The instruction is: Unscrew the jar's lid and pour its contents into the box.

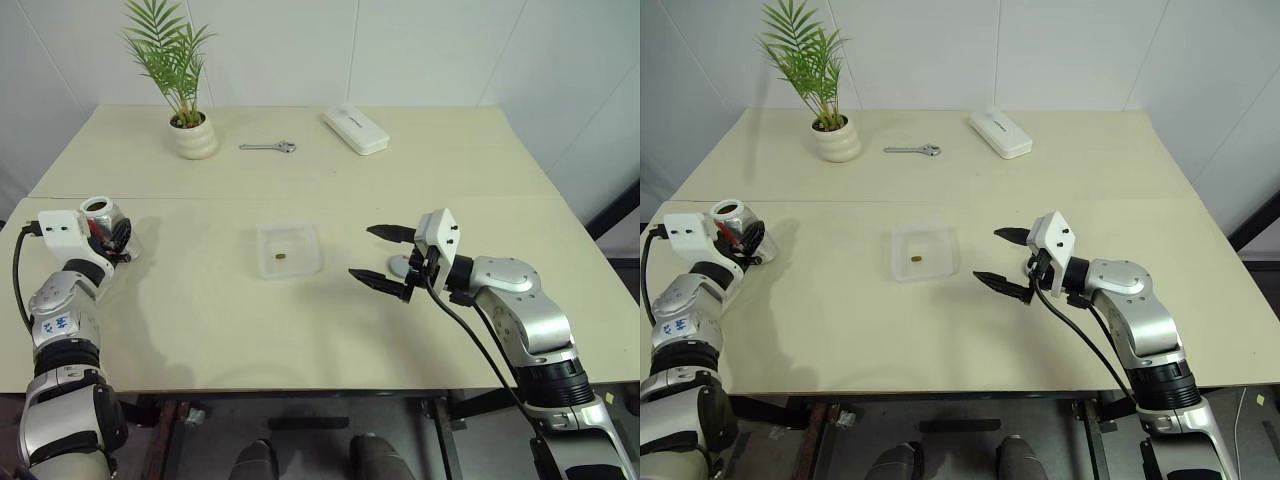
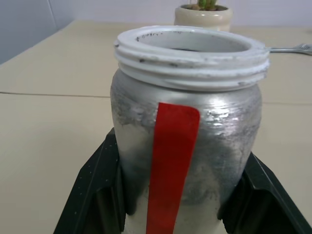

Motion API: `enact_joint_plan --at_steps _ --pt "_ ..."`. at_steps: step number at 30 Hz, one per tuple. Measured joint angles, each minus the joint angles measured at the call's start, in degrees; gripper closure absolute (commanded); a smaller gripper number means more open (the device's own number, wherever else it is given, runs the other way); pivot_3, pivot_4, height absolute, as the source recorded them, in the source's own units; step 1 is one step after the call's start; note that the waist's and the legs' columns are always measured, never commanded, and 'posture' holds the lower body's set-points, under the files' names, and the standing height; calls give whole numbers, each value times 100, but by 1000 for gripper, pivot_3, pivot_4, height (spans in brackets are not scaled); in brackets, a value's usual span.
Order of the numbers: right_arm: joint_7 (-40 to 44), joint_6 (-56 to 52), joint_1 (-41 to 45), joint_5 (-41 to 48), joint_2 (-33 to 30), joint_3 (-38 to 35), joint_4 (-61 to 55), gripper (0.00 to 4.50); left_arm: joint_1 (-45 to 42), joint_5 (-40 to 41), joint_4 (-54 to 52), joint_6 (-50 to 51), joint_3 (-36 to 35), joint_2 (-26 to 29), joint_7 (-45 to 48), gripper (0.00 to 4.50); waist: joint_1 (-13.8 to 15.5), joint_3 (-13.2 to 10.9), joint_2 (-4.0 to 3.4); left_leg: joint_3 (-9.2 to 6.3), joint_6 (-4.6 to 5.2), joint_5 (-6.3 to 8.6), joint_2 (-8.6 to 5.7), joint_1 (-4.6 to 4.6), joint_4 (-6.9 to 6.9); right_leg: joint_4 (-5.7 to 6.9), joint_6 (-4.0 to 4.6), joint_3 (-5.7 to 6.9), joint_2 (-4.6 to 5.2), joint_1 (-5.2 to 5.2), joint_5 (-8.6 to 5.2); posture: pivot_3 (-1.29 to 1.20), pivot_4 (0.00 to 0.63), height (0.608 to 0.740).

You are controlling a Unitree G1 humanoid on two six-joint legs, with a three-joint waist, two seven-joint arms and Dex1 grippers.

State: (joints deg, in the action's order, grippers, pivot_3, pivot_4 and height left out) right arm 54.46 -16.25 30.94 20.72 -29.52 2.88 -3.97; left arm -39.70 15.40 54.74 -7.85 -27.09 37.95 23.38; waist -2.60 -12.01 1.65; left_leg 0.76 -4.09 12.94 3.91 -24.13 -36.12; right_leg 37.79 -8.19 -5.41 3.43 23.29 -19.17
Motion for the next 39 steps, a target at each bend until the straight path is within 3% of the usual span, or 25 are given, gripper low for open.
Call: enact_joint_plan --at_steps 6,7,15,21,25,31,39 --pt "89 2 59 0 12 5 59 0 401 -90 -31 -150 160 -2 -29 92 -7 1 1 1 0 0 1 1 1 2 0 -1 0 1 0 0 150 740" --pt "101 3 72 0 18 14 86 0 498 -90 -157 -145 169 0 -14 39 -8 1 2 1 0 0 0 1 1 1 0 -1 0 1 0 0 150 740" --pt "152 3 89 12 32 53 116 0 1678 46 -1975 423 219 84 296 39 -27 1 2 1 0 0 1 0 5 0 2 -2 0 2 1 0 150 740" --pt "374 -5 -118 158 -235 -98 -76 0 3799 203 -4008 965 97 277 917 39 -76 3 5 11 1 5 5 4 21 -4 11 -11 2 10 -3 0 150 740" --pt "660 29 -123 282 -421 -141 -88 0 4534 269 -4883 950 -53 531 1442 39 -26 5 9 10 3 4 5 6 17 -14 28 -8 2 6 7 0 150 740" --pt "985 267 -130 336 -622 -275 -9 0 4394 509 -5606 1067 -66 785 1978 39 -44 4 14 25 24 -10 5 3 19 -63 78 -9 9 -5 28 0 150 740" --pt "1301 -21 -200 672 -1109 -605 1 0 3186 1337 -6247 1659 513 1430 3312 39 -107 4 12 45 30 -5 6 7 50 -85 30 -21 7 2 54 0 150 740"
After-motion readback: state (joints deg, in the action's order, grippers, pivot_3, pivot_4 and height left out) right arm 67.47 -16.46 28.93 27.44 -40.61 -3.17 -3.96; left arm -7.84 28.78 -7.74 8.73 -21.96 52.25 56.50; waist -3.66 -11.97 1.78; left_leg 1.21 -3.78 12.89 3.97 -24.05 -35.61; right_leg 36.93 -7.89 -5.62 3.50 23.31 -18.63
